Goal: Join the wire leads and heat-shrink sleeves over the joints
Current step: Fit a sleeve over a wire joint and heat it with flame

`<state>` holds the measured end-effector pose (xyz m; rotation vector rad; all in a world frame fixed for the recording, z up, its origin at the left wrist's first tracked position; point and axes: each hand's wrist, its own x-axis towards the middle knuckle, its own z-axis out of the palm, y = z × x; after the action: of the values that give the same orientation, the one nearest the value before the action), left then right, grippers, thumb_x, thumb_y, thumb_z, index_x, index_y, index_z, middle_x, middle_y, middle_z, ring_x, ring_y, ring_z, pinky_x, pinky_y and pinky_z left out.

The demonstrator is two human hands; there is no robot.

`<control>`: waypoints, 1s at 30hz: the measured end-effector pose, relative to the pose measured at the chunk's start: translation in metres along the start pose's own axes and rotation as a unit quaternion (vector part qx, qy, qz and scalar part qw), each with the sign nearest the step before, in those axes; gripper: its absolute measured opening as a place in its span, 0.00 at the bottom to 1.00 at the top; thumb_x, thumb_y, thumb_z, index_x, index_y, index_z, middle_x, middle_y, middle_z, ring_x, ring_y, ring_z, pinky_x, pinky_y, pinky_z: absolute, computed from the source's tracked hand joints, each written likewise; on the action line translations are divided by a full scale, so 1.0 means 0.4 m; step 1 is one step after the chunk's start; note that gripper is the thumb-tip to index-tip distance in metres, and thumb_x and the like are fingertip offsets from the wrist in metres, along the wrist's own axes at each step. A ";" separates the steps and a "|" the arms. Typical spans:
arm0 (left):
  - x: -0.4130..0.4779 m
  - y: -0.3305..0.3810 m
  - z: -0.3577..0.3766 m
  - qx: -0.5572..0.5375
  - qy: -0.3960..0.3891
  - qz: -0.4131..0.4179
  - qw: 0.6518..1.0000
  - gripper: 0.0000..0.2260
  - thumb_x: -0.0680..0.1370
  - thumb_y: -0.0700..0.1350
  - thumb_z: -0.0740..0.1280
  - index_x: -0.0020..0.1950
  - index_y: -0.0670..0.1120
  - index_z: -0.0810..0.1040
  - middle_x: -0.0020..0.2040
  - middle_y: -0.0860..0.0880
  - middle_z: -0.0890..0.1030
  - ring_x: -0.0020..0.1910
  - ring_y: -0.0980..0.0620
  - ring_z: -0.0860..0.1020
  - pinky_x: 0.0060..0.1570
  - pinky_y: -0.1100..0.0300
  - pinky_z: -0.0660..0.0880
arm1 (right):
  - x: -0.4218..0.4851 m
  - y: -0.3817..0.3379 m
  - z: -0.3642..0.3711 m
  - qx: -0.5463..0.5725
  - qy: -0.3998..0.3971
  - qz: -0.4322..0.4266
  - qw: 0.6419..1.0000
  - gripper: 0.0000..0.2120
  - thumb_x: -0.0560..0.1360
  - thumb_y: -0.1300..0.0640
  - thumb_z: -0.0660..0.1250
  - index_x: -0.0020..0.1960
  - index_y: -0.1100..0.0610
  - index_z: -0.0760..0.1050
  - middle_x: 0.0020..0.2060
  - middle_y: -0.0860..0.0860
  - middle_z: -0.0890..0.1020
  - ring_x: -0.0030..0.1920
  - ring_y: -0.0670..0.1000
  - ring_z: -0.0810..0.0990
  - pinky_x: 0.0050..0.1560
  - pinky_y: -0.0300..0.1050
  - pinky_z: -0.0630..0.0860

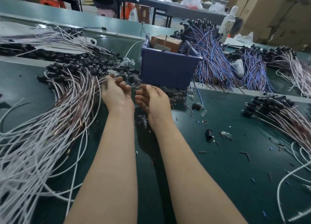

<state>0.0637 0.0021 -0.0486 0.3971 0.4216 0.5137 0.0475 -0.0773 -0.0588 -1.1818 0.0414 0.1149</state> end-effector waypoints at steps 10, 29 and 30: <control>-0.075 -0.079 0.026 0.343 -0.296 -0.005 0.891 0.09 0.81 0.40 0.61 0.43 0.42 0.78 0.25 0.54 0.76 0.23 0.59 0.74 0.23 0.67 0.70 | 0.019 -0.077 -0.077 -0.117 0.133 -0.071 0.982 0.09 0.81 0.57 0.58 0.58 0.59 0.73 0.46 0.56 0.81 0.44 0.55 0.81 0.43 0.46 0.80; -0.074 -0.080 0.039 0.250 -0.271 -0.133 0.920 0.18 0.84 0.52 0.50 0.37 0.48 0.65 0.24 0.54 0.65 0.20 0.58 0.60 0.21 0.67 0.55 | -0.091 -0.302 -0.212 -0.570 -0.169 0.052 0.802 0.11 0.76 0.47 0.65 0.46 0.54 0.79 0.39 0.50 0.86 0.38 0.45 0.84 0.39 0.35 0.80; -0.077 -0.082 0.039 0.267 -0.306 -0.156 0.900 0.18 0.84 0.52 0.50 0.36 0.48 0.65 0.23 0.54 0.64 0.21 0.58 0.59 0.21 0.67 0.55 | -0.078 -0.291 -0.204 -0.565 -0.124 0.012 0.815 0.12 0.77 0.46 0.64 0.46 0.55 0.79 0.41 0.51 0.86 0.41 0.47 0.85 0.44 0.39 0.82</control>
<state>0.0594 -0.0450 -0.0418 0.9708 -0.0017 -0.0681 0.0319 -0.1984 0.0202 -2.3571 -0.2839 0.3458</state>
